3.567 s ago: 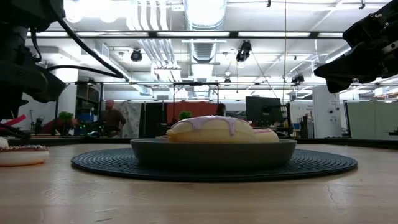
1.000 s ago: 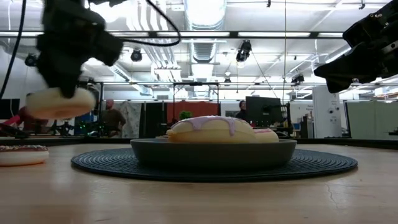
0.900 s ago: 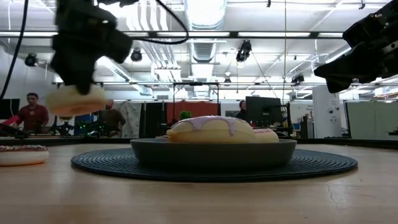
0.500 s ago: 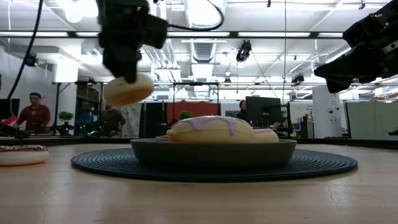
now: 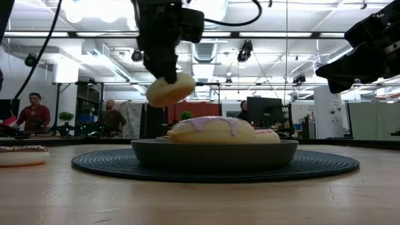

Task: Pick & Place donuts
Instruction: Put the large white donut on the gray plate

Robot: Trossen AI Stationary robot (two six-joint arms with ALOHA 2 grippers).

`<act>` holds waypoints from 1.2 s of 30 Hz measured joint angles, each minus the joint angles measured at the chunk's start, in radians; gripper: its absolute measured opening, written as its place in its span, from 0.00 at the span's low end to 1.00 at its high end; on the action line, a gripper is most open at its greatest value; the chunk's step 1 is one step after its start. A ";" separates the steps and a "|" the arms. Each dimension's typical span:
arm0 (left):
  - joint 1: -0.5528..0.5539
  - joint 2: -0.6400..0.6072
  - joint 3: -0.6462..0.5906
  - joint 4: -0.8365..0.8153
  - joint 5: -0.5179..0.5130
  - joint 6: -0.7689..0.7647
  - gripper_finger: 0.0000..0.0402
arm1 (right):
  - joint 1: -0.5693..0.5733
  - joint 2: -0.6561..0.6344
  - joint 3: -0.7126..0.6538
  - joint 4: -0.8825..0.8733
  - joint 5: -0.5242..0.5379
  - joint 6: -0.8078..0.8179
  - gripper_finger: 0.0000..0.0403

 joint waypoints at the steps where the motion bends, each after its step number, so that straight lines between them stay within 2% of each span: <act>1: 0.000 0.015 0.015 -0.002 0.005 0.010 0.36 | 0.000 0.000 0.000 0.000 0.000 0.000 0.07; 13: -0.014 0.142 0.157 -0.001 0.048 0.062 0.36 | 0.000 0.000 0.000 0.000 0.000 0.000 0.07; 25: -0.067 0.141 0.149 -0.004 0.047 -0.003 0.36 | 0.000 0.000 0.000 0.000 0.000 0.000 0.07; 36: -0.094 0.141 0.070 0.054 0.045 -0.084 0.36 | 0.000 0.000 0.000 0.000 0.000 0.000 0.07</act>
